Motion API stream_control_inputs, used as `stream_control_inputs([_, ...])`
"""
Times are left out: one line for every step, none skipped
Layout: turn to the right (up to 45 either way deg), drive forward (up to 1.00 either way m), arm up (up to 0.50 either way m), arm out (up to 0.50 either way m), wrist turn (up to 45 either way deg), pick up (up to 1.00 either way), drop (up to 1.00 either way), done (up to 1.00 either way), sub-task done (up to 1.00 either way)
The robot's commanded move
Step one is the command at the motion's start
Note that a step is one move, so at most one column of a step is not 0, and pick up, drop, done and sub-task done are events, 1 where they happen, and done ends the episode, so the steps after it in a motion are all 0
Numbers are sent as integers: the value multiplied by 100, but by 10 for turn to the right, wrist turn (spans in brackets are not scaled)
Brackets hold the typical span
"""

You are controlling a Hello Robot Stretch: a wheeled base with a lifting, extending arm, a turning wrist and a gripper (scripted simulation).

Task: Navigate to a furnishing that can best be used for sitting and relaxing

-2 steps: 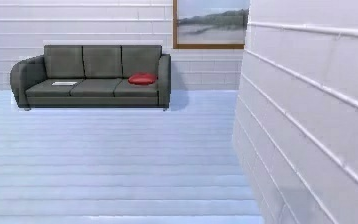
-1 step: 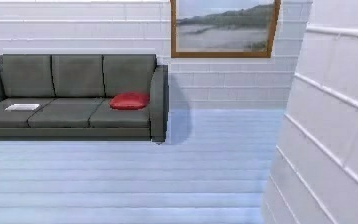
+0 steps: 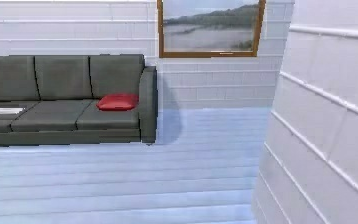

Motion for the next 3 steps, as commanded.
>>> stream_control_inputs([0,100,0,0,0,0,0,0,0])
stream_control_inputs([0,35,0,0,0,0,0,0,0])
stream_control_inputs([-450,0,0,0,0,0,0,0,0])
